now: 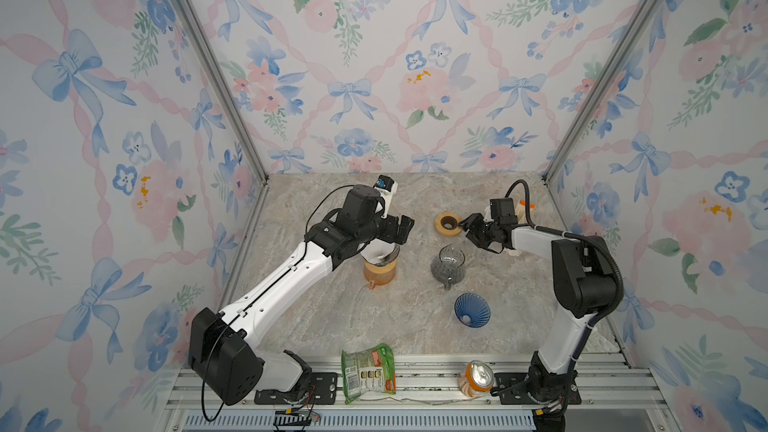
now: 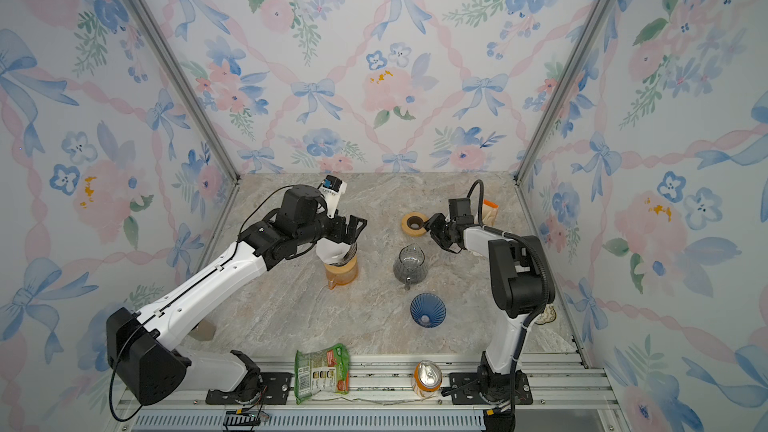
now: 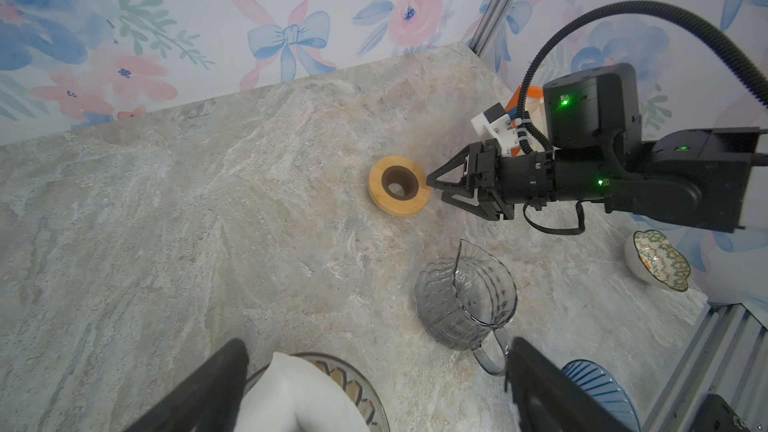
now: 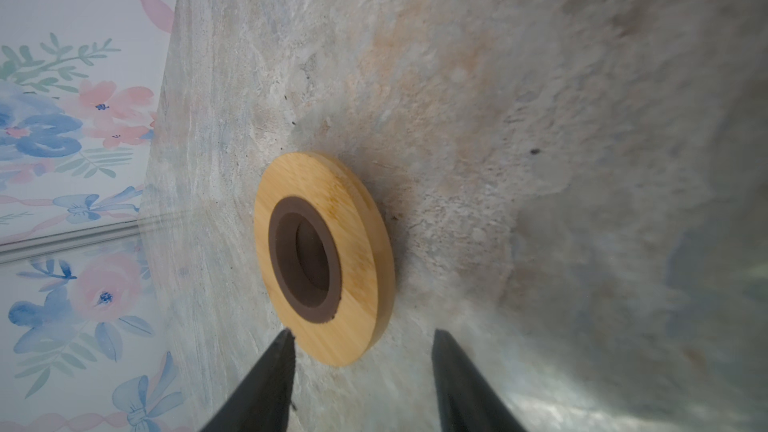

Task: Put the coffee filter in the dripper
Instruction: 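Lower the right gripper onto the wooden ring and pinch its edge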

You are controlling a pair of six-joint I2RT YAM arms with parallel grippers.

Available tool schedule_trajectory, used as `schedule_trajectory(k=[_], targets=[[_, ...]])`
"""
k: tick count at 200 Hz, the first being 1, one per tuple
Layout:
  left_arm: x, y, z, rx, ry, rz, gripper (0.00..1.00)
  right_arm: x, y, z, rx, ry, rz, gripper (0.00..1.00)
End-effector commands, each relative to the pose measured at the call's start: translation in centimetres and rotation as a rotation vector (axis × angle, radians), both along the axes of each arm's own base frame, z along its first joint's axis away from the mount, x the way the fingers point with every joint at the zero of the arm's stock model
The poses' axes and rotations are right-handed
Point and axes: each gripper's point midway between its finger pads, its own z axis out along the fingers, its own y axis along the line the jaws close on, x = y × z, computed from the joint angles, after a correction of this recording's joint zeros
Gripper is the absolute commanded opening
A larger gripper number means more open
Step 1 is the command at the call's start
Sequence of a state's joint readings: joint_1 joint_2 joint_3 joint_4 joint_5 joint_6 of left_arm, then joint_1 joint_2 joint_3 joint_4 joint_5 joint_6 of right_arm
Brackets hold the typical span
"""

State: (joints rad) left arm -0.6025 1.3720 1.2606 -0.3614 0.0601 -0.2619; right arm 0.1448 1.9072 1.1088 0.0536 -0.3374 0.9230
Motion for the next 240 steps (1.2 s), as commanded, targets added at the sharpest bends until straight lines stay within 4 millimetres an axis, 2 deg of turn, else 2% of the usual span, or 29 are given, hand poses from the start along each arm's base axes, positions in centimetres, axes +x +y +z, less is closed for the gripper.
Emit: schedule_trajectory(k=[1, 46, 102, 160, 240], targets=[[0.1, -0.3, 0.9, -0.010, -0.028, -0.002, 0.98, 0.6, -0.1, -1.3, 0.033, -0.001, -0.025, 0.53], [0.2, -0.1, 0.5, 0.004, -0.027, 0.001, 0.98, 1.7, 0.5, -2.8, 0.061, 0.001, -0.032, 0.49], [0.1, 0.1, 0.3, 0.007, -0.024, 0.012, 0.98, 2.6, 1.7, -3.7, 0.101, -0.007, -0.025, 0.43], [0.2, 0.3, -0.1, 0.015, -0.017, 0.019, 0.98, 3.3, 3.0, -2.8, 0.117, -0.057, 0.005, 0.33], [0.2, 0.5, -0.5, 0.023, -0.011, 0.026, 0.98, 3.8, 3.0, -1.5, 0.101, -0.093, 0.020, 0.19]])
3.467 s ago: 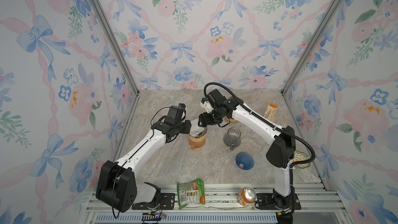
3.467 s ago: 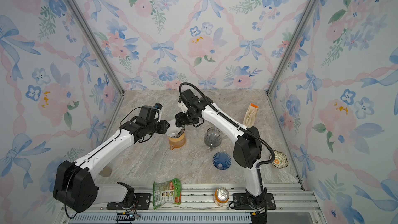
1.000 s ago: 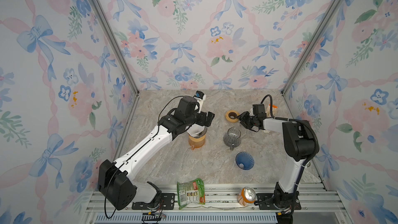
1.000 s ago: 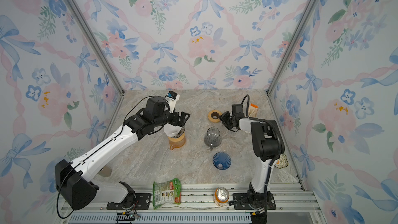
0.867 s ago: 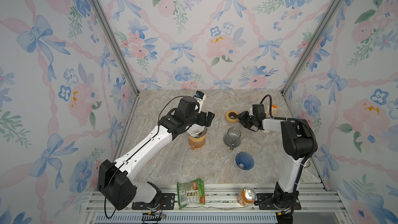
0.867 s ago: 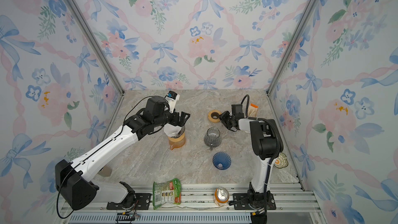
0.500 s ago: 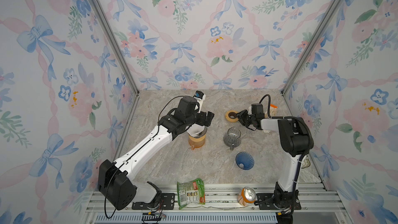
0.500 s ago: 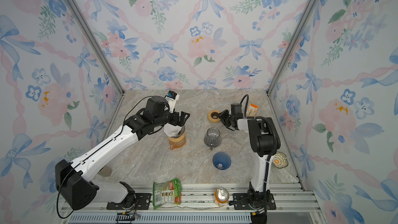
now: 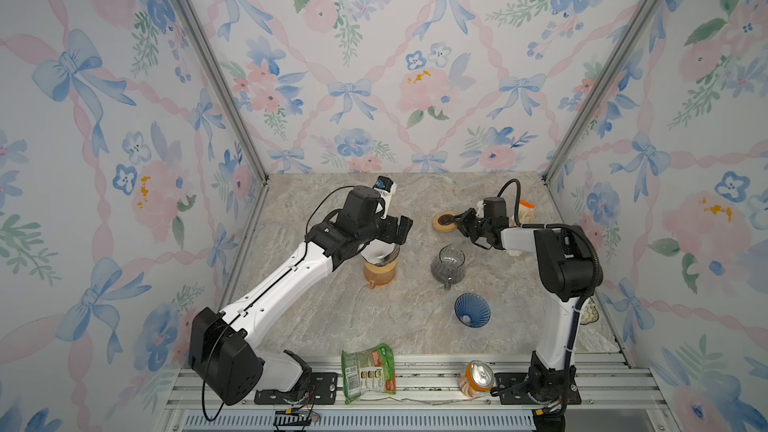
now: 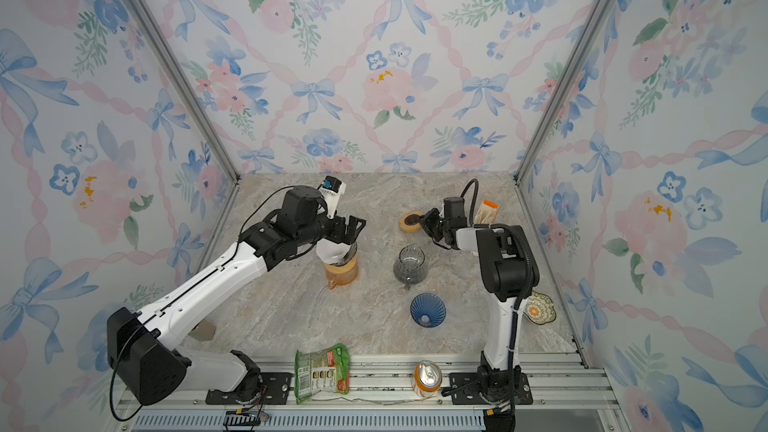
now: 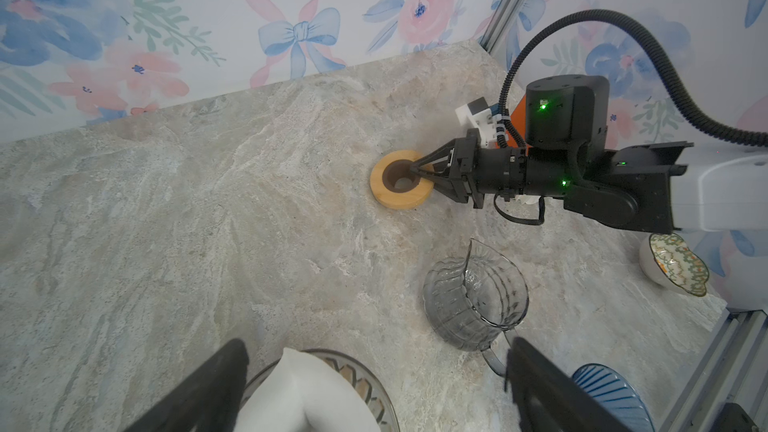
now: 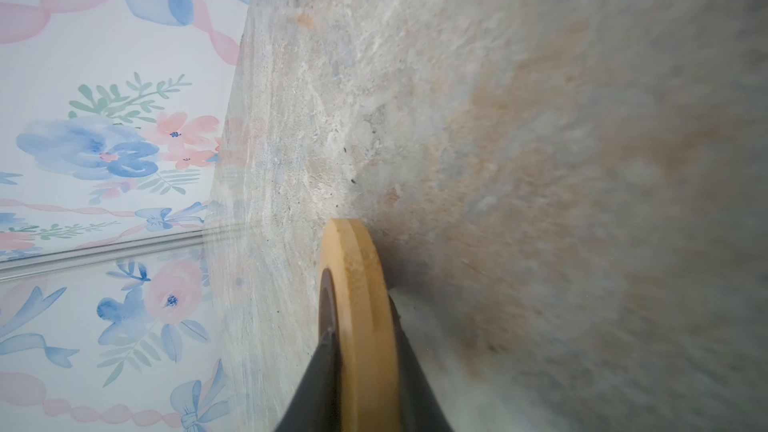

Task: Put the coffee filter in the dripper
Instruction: 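Lower the right gripper onto the wooden ring and pinch its edge, then lift the wooden ring upright with the right gripper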

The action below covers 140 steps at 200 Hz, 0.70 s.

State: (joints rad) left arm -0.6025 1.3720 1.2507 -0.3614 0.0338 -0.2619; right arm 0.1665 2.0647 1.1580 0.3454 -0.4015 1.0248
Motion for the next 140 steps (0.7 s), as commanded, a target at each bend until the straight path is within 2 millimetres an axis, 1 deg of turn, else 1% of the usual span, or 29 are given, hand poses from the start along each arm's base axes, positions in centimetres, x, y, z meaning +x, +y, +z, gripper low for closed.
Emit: schedule_trajectory(k=[1, 47, 79, 112, 140], targets=[[0.0, 0.1, -0.1, 0.007, -0.009, 0.004, 0.98, -0.5, 0.2, -1.0, -0.034, 0.032, 0.015, 0.19], [0.1, 0.1, -0.2, 0.008, -0.008, 0.006, 0.98, 0.0, 0.3, 0.2, -0.045, 0.007, 0.024, 0.11], [0.1, 0.1, -0.2, 0.010, -0.010, 0.004, 0.98, 0.2, 0.4, 1.9, -0.055, -0.023, 0.046, 0.00], [0.4, -0.1, 0.1, 0.014, -0.020, -0.001, 0.98, 0.1, 0.8, 4.6, -0.091, -0.067, 0.106, 0.00], [0.6, -0.2, 0.5, 0.016, -0.031, -0.004, 0.98, -0.3, 0.9, 7.0, -0.121, -0.103, 0.148, 0.00]])
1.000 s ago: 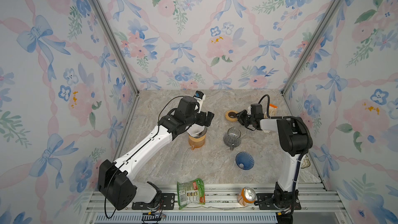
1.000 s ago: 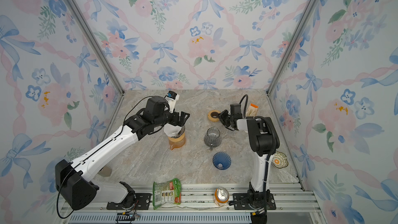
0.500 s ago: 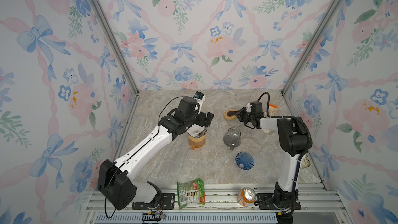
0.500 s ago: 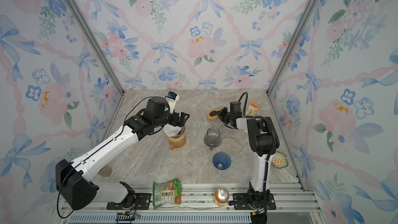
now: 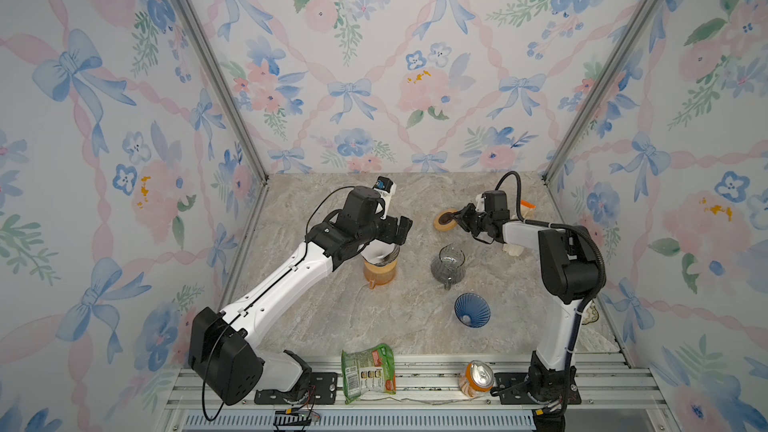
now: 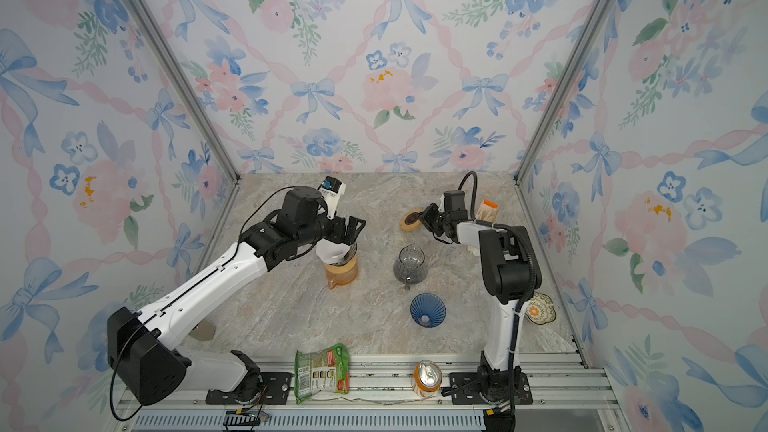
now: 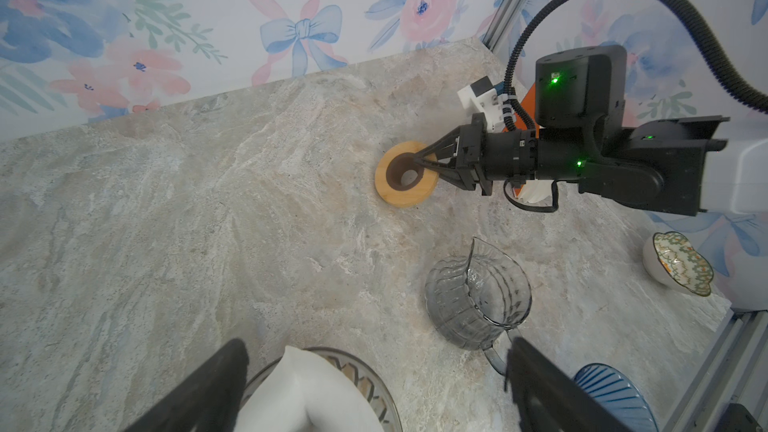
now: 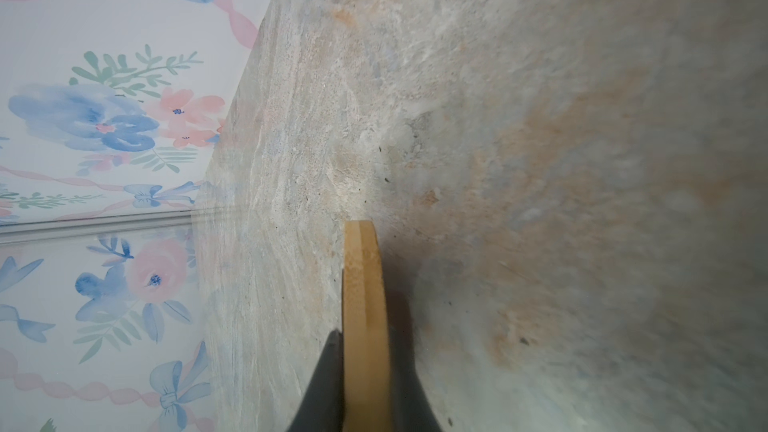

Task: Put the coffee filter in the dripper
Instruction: 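Lift the wooden ring upright with the right gripper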

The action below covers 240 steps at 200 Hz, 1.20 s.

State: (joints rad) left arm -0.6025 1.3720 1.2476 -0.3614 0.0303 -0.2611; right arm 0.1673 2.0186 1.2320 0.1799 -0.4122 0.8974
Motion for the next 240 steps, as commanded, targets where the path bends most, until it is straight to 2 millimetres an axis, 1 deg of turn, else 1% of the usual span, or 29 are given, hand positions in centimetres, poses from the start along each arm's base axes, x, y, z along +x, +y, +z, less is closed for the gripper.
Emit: schedule_trajectory(k=[1, 39, 71, 95, 114, 124, 126, 131, 162, 240], targets=[[0.6, -0.3, 0.7, 0.012, -0.032, -0.007, 0.98, -0.2, 0.7, 4.8, -0.035, -0.084, 0.071, 0.00], [1.1, -0.7, 1.5, 0.011, -0.052, -0.017, 0.98, -1.3, 1.4, 8.4, -0.035, -0.124, 0.141, 0.00], [1.4, -1.0, 2.1, 0.006, -0.062, -0.022, 0.98, -2.7, 1.2, 11.3, -0.064, -0.168, 0.178, 0.00], [1.3, -1.0, 2.2, 0.005, -0.066, -0.023, 0.98, -4.1, 1.1, 13.3, -0.082, -0.201, 0.208, 0.00], [1.2, -0.9, 2.0, 0.009, -0.064, -0.024, 0.98, -5.4, 1.8, 15.1, -0.060, -0.240, 0.269, 0.00], [1.1, -0.8, 1.8, 0.011, -0.060, -0.023, 0.98, -5.9, 1.9, 15.1, -0.065, -0.245, 0.300, 0.00], [1.1, -0.8, 1.7, 0.011, -0.060, -0.024, 0.98, -6.3, 1.9, 16.0, -0.064, -0.263, 0.305, 0.00], [1.0, -0.8, 1.7, 0.012, -0.058, -0.026, 0.98, -6.8, 2.0, 16.5, -0.061, -0.269, 0.315, 0.00], [0.5, -0.7, 1.3, 0.011, -0.050, -0.031, 0.98, -9.1, 2.0, 17.1, -0.058, -0.256, 0.356, 0.00], [-1.0, -0.6, 0.2, 0.010, -0.027, -0.048, 0.98, -14.3, 2.0, 16.4, -0.036, -0.198, 0.433, 0.00]])
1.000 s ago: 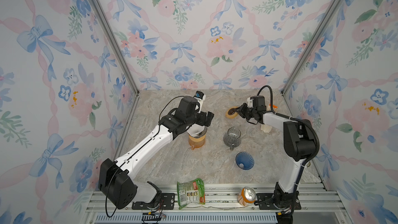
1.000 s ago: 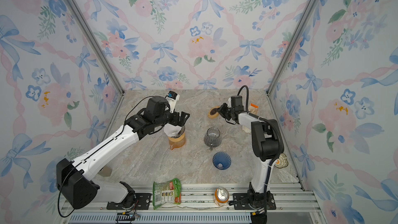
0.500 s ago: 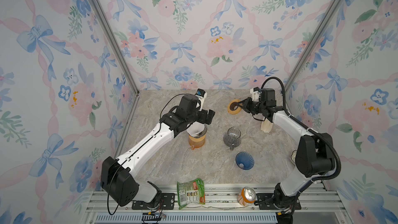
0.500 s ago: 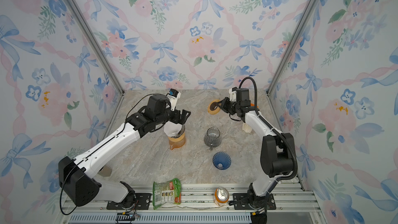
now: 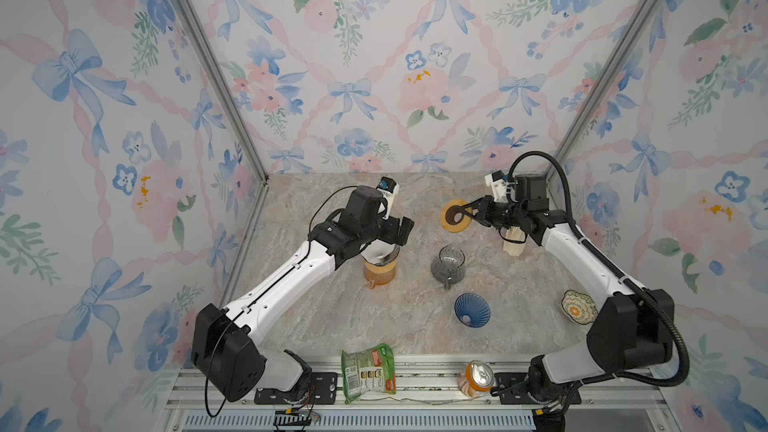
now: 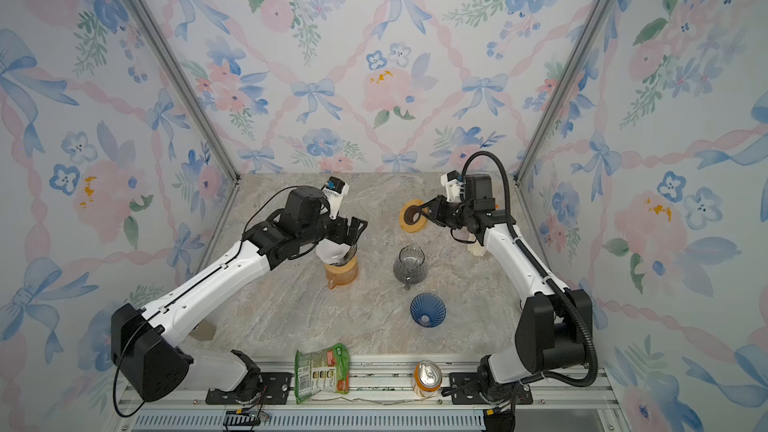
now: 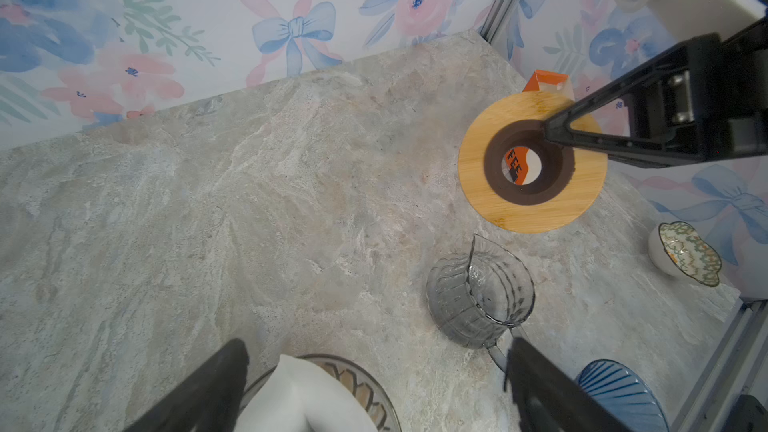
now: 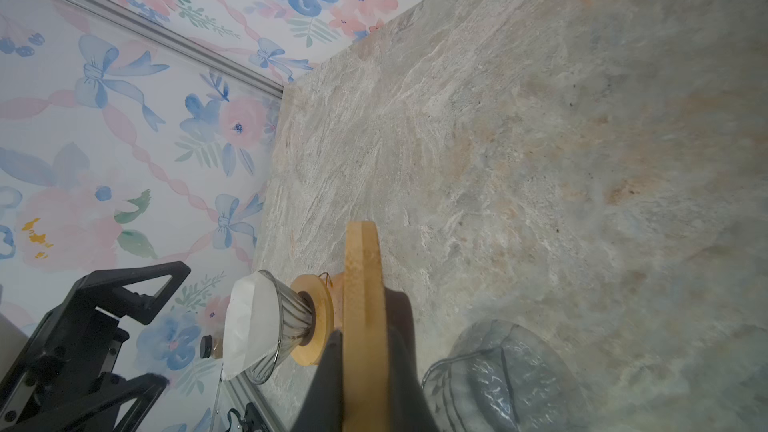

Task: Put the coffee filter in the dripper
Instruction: 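Lift the wooden ring upright with the right gripper, then carry the wooden ring over the glass pitcher with the right gripper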

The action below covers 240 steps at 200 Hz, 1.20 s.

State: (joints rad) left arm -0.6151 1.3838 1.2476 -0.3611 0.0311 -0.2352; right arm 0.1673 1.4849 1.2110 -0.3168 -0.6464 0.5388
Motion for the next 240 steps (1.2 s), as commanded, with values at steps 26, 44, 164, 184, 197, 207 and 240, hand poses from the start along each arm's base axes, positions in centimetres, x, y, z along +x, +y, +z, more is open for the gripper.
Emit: schedule_trajectory(k=[26, 44, 164, 184, 197, 207, 240], targets=[[-1.3, -0.2, 0.6, -0.016, -0.021, -0.030, 0.98, -4.0, 0.6, -0.7, 0.035, 0.043, 0.076, 0.00], [-1.8, -0.3, 0.4, -0.016, -0.018, -0.035, 0.98, -4.9, 0.8, -1.5, 0.069, 0.066, 0.086, 0.00], [-4.0, -0.5, -0.4, -0.017, -0.007, -0.033, 0.98, -6.3, 1.3, -6.9, 0.192, 0.139, 0.075, 0.00], [-3.9, -0.5, -0.3, -0.017, -0.011, -0.030, 0.98, -6.3, 0.8, -7.6, 0.192, 0.151, 0.062, 0.01], [-3.9, -0.5, -0.3, -0.016, -0.011, -0.028, 0.98, -6.2, 0.5, -7.9, 0.191, 0.156, 0.053, 0.03], [-3.8, -0.5, -0.3, -0.016, -0.010, -0.029, 0.98, -6.2, 0.3, -8.2, 0.187, 0.164, 0.048, 0.05], [-3.6, -0.8, -0.4, -0.012, -0.007, -0.032, 0.98, -6.2, 0.1, -9.3, 0.184, 0.196, 0.039, 0.08]])
